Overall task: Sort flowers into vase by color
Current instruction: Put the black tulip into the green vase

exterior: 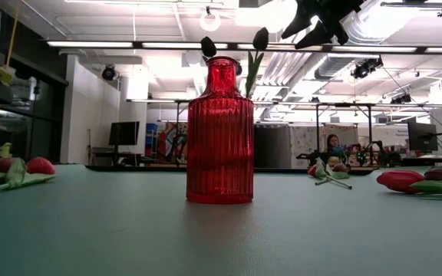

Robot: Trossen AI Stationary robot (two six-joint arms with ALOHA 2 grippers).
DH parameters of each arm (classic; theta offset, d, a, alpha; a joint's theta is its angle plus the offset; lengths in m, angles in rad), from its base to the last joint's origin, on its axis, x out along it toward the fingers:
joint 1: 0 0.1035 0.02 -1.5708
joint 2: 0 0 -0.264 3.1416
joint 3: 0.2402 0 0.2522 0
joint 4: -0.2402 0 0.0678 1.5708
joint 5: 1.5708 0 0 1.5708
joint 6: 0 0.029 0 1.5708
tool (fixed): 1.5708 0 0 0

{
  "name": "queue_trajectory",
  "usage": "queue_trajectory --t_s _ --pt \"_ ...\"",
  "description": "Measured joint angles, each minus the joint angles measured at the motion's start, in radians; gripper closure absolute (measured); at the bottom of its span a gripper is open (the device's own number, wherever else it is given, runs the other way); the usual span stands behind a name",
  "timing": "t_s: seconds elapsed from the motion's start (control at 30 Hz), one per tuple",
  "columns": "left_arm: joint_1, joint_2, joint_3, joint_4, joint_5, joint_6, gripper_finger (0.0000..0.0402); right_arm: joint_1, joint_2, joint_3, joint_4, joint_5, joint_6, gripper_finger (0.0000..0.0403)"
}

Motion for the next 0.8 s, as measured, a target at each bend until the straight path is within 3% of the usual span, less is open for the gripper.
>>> queue_trajectory --t_s 0.43,0.57,0.7,0.8 --pt "0.013 0.168 0.013 0.057 0.023 -0.001 0.0194 0.0 0.0 0.0 -0.023 0.0 0.0 0.0158" --pt "0.013 0.151 0.009 0.063 0.005 0.01 0.0256 0.0 0.0 0.0 -0.024 0.0 0.001 0.0158" --pt "0.009 0.112 0.005 0.071 -0.015 0.05 0.0372 0.0 0.0 0.0 -0.026 0.0 0.001 0.0158" --pt "-0.001 0.056 -0.001 0.046 -0.042 0.073 0.0386 0.0 0.0 0.0 -0.026 0.0 0.0 0.0158"
